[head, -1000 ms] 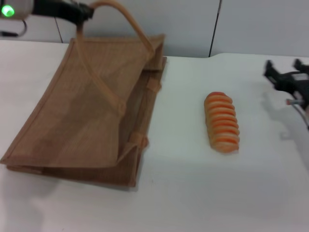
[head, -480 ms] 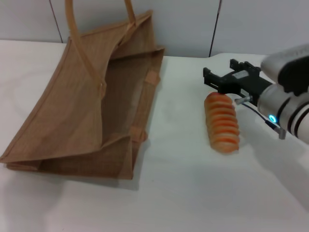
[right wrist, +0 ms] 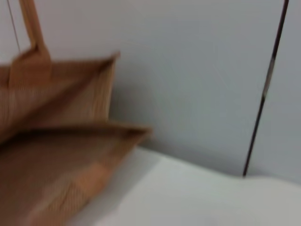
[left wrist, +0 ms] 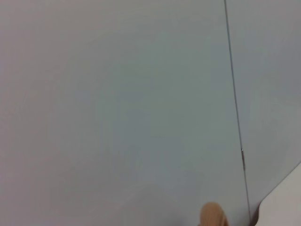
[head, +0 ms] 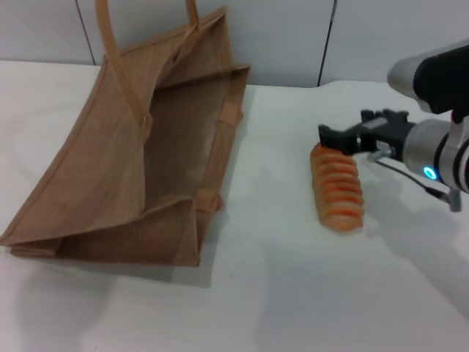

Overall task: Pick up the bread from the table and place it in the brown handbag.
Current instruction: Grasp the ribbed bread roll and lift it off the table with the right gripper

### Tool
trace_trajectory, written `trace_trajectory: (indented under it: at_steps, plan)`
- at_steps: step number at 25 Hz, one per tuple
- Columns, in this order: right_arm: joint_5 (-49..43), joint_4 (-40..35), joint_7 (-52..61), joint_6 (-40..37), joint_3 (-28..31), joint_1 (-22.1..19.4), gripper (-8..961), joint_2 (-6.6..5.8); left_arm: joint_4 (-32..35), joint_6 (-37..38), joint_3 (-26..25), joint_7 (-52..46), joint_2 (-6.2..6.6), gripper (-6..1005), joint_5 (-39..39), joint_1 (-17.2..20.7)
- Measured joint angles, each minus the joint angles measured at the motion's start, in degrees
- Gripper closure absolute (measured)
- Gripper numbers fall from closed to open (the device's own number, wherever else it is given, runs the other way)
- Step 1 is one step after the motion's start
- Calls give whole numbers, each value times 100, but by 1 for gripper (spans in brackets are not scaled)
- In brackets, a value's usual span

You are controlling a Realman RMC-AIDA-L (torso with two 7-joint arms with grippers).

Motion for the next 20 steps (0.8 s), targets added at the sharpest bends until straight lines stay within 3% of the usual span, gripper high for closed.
trace_trajectory:
  at_steps: [2, 10, 20]
  plan:
    - [376, -181, -309, 705, 226, -5, 126, 50, 60, -58, 4, -18, -9, 854, 53, -75]
    - [958, 46, -622, 1648, 796, 170, 126, 60, 85, -138, 41, -66, 8, 847, 105, -217]
    - [1019, 505, -250, 2120, 901, 617, 122, 83, 97, -138, 106, -78, -46, 839, 340, -298]
